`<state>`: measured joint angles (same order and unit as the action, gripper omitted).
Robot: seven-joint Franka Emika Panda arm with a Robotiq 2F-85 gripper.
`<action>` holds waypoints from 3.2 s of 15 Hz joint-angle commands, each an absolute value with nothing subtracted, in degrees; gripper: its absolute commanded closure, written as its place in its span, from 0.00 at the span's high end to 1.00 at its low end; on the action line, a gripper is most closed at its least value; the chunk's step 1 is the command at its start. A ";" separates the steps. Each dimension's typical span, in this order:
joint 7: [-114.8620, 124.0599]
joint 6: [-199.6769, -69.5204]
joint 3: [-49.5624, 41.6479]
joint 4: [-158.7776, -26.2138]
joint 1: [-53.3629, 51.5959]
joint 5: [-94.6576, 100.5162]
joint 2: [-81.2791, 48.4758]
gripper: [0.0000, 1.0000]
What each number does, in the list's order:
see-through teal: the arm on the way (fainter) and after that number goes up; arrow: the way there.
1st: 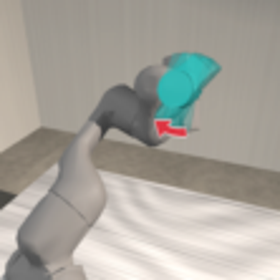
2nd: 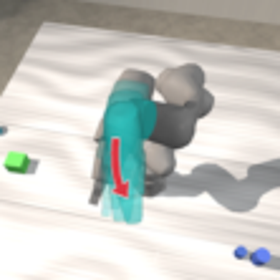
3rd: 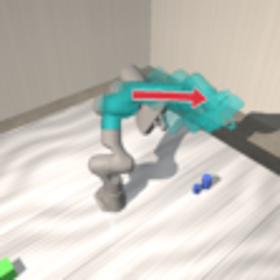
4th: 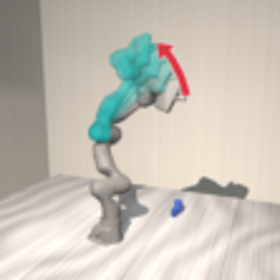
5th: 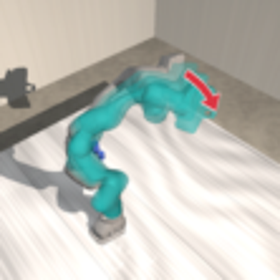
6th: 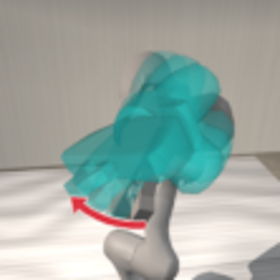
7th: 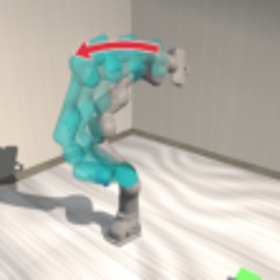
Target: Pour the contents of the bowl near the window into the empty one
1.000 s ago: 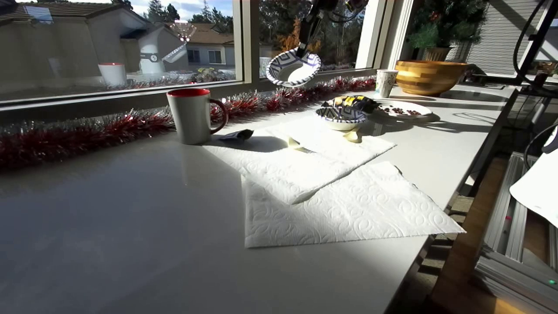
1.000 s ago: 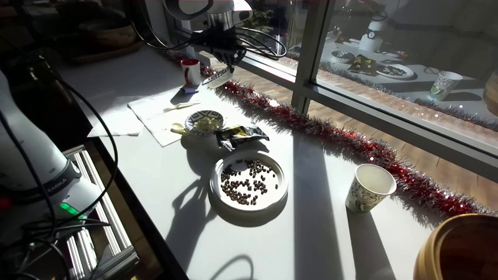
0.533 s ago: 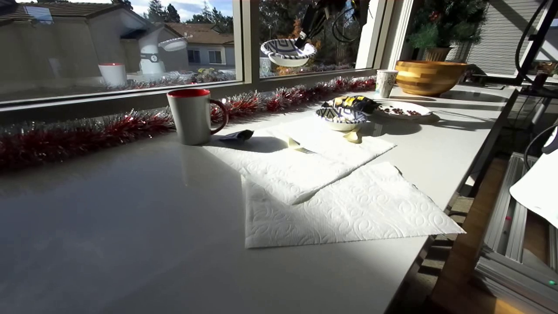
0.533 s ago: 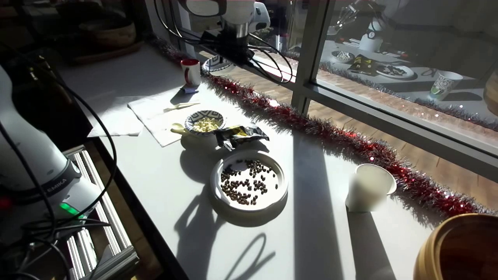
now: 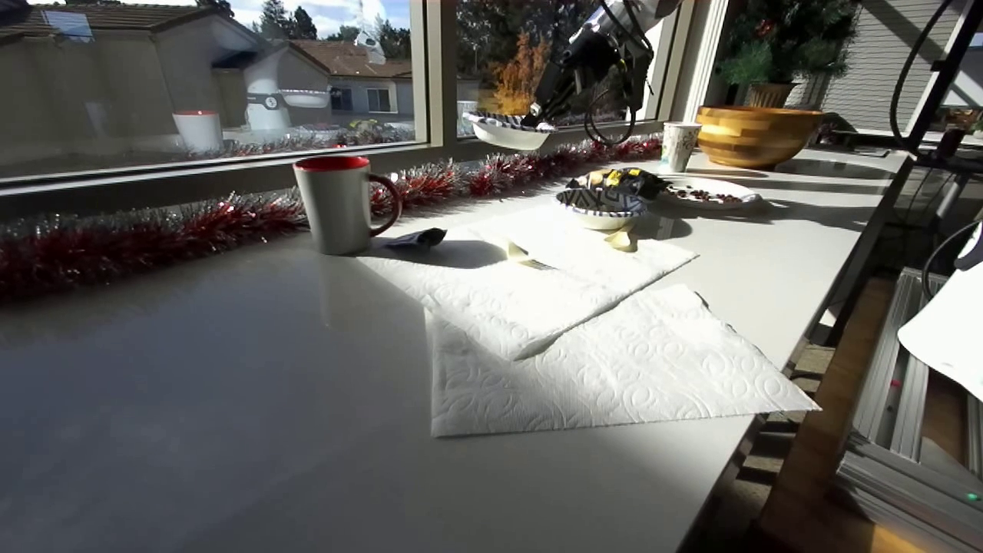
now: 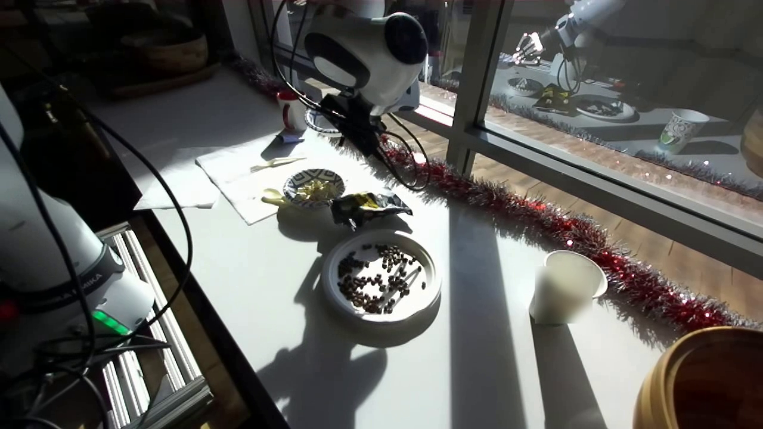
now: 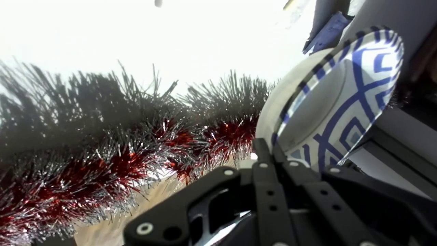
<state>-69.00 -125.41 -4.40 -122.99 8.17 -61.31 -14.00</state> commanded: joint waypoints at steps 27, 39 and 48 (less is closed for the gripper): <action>-23.68 -125.81 -12.54 -125.17 -12.85 -1.70 -2.26 0.99; 9.11 -119.14 -1.25 -143.15 -2.66 12.91 28.81 1.00; 9.26 -118.39 0.13 -142.34 -1.35 13.55 28.01 1.00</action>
<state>10.08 -118.32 -1.71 -142.40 -3.37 14.57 28.04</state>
